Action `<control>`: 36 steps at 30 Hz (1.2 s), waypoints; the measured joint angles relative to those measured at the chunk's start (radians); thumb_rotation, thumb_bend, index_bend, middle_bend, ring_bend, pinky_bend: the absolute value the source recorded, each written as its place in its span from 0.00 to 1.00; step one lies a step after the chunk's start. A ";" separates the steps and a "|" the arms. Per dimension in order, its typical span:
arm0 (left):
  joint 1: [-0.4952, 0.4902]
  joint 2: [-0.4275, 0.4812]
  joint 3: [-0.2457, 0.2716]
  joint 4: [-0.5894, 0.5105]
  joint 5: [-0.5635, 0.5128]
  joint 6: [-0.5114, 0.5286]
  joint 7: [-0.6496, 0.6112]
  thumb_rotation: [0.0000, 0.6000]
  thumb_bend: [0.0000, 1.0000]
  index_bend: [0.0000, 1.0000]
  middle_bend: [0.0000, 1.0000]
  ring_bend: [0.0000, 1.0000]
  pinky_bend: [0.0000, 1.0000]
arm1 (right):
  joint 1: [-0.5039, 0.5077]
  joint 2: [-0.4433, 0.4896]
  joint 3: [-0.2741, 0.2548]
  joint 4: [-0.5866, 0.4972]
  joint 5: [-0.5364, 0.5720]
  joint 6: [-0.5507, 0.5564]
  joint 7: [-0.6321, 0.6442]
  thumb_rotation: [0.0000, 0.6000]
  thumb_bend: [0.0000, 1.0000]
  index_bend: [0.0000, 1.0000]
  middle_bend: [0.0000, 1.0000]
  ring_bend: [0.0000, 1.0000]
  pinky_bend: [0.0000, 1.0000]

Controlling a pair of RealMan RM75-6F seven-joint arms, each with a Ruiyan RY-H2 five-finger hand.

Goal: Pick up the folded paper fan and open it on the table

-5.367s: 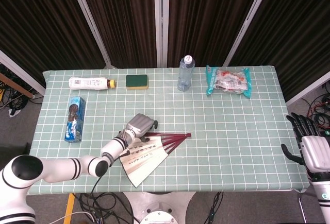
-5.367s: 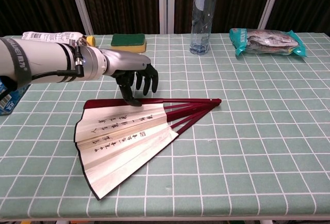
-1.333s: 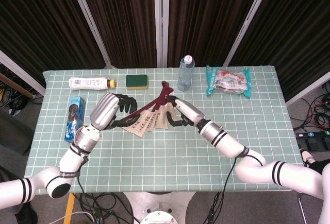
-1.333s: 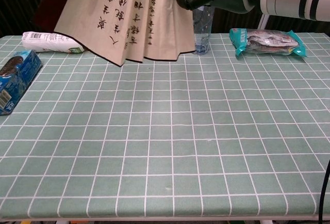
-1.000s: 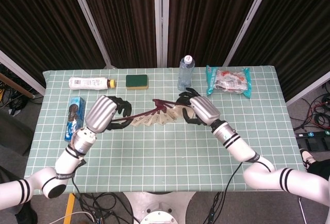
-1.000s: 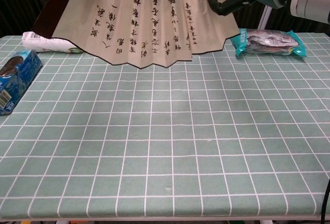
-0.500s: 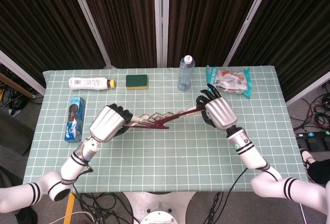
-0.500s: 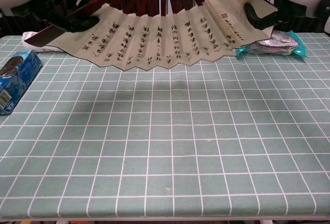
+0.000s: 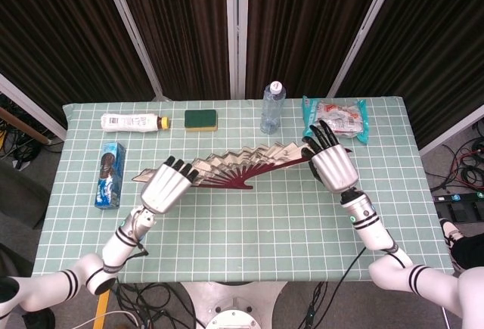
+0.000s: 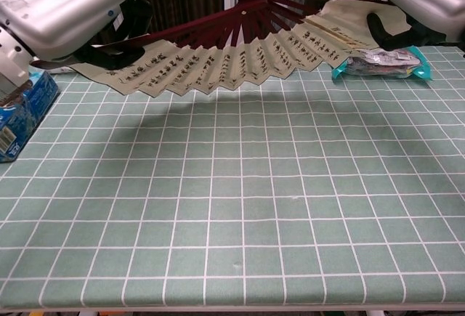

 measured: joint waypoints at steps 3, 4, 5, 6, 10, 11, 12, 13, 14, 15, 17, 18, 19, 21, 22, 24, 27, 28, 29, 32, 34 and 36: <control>0.002 -0.017 0.003 0.019 0.008 0.008 0.047 1.00 0.37 0.63 0.65 0.66 0.69 | -0.011 -0.030 -0.006 0.049 -0.021 0.023 -0.011 1.00 0.63 0.47 0.27 0.06 0.00; 0.002 -0.022 0.004 0.022 0.009 0.008 0.064 1.00 0.37 0.63 0.65 0.66 0.69 | -0.015 -0.039 -0.008 0.063 -0.027 0.030 -0.012 1.00 0.63 0.47 0.26 0.05 0.00; 0.003 -0.028 0.006 0.025 0.011 0.007 0.080 1.00 0.37 0.62 0.65 0.66 0.69 | -0.019 -0.048 -0.009 0.077 -0.031 0.037 -0.013 1.00 0.63 0.46 0.26 0.05 0.00; 0.003 -0.038 0.009 0.028 0.013 0.006 0.097 1.00 0.37 0.62 0.65 0.66 0.69 | -0.025 -0.061 -0.011 0.095 -0.036 0.047 -0.013 1.00 0.63 0.46 0.26 0.05 0.00; 0.009 -0.057 0.018 0.035 0.017 0.005 0.136 1.00 0.37 0.61 0.64 0.66 0.68 | -0.052 -0.104 -0.011 0.149 -0.038 0.074 -0.013 1.00 0.63 0.46 0.26 0.04 0.00; 0.010 -0.059 0.020 0.035 0.016 0.002 0.147 1.00 0.37 0.61 0.64 0.65 0.67 | -0.057 -0.112 -0.009 0.159 -0.037 0.082 -0.017 1.00 0.63 0.46 0.26 0.04 0.00; 0.012 -0.061 0.021 0.033 0.013 -0.004 0.165 1.00 0.37 0.60 0.63 0.65 0.67 | -0.064 -0.122 -0.006 0.172 -0.035 0.094 -0.026 1.00 0.63 0.46 0.26 0.04 0.00; 0.014 -0.063 0.022 0.029 0.008 -0.010 0.181 1.00 0.37 0.60 0.63 0.64 0.66 | -0.069 -0.129 -0.003 0.178 -0.033 0.101 -0.036 1.00 0.63 0.46 0.26 0.04 0.00; 0.015 -0.063 0.023 0.023 0.003 -0.019 0.198 1.00 0.37 0.60 0.63 0.64 0.66 | -0.074 -0.135 0.000 0.182 -0.031 0.107 -0.048 1.00 0.63 0.45 0.26 0.04 0.00; 0.018 -0.064 0.023 0.011 -0.006 -0.030 0.218 1.00 0.37 0.60 0.63 0.64 0.66 | -0.081 -0.141 0.003 0.184 -0.027 0.113 -0.067 1.00 0.63 0.45 0.25 0.04 0.00; 0.021 -0.065 0.023 -0.011 -0.017 -0.043 0.243 1.00 0.37 0.59 0.63 0.64 0.65 | -0.093 -0.145 0.006 0.181 -0.022 0.119 -0.095 1.00 0.63 0.44 0.25 0.04 0.00; 0.023 -0.065 0.023 -0.022 -0.022 -0.049 0.257 1.00 0.37 0.59 0.63 0.64 0.65 | -0.101 -0.146 0.007 0.174 -0.019 0.122 -0.112 1.00 0.63 0.43 0.24 0.04 0.00; 0.024 -0.066 0.024 -0.029 -0.026 -0.053 0.267 1.00 0.37 0.59 0.63 0.64 0.65 | -0.106 -0.145 0.007 0.168 -0.017 0.123 -0.123 1.00 0.63 0.43 0.24 0.03 0.00; 0.027 -0.067 0.025 -0.047 -0.035 -0.066 0.295 1.00 0.36 0.58 0.62 0.64 0.63 | -0.119 -0.143 0.005 0.153 -0.015 0.126 -0.148 1.00 0.63 0.42 0.23 0.03 0.00; 0.028 -0.067 0.026 -0.057 -0.040 -0.073 0.307 1.00 0.36 0.57 0.62 0.64 0.63 | -0.125 -0.142 0.004 0.146 -0.015 0.127 -0.156 1.00 0.63 0.41 0.22 0.02 0.00; 0.030 -0.066 0.027 -0.086 -0.054 -0.090 0.325 1.00 0.35 0.54 0.61 0.63 0.62 | -0.138 -0.137 0.000 0.125 -0.013 0.126 -0.167 1.00 0.63 0.39 0.21 0.01 0.00; 0.033 -0.063 0.027 -0.130 -0.078 -0.116 0.342 1.00 0.25 0.44 0.56 0.60 0.61 | -0.157 -0.128 -0.008 0.093 -0.007 0.119 -0.177 1.00 0.63 0.34 0.19 0.00 0.00; 0.034 -0.062 0.027 -0.144 -0.087 -0.123 0.349 1.00 0.19 0.39 0.54 0.58 0.60 | -0.163 -0.124 -0.010 0.084 -0.004 0.115 -0.181 1.00 0.63 0.33 0.19 0.00 0.00; 0.035 -0.061 0.026 -0.159 -0.097 -0.132 0.355 1.00 0.14 0.34 0.51 0.56 0.60 | -0.168 -0.121 -0.012 0.077 0.000 0.110 -0.187 1.00 0.63 0.32 0.18 0.00 0.00; 0.038 -0.057 0.024 -0.211 -0.140 -0.168 0.375 1.00 0.02 0.25 0.43 0.47 0.57 | -0.183 -0.108 -0.019 0.046 0.015 0.088 -0.206 1.00 0.61 0.27 0.15 0.00 0.00; 0.038 -0.054 0.021 -0.245 -0.183 -0.200 0.387 1.00 0.00 0.19 0.36 0.38 0.52 | -0.192 -0.097 -0.022 0.020 0.030 0.065 -0.216 1.00 0.56 0.22 0.13 0.00 0.00; 0.037 -0.048 0.014 -0.281 -0.239 -0.236 0.395 1.00 0.00 0.15 0.30 0.31 0.48 | -0.199 -0.082 -0.025 -0.008 0.046 0.038 -0.224 1.00 0.50 0.17 0.11 0.00 0.00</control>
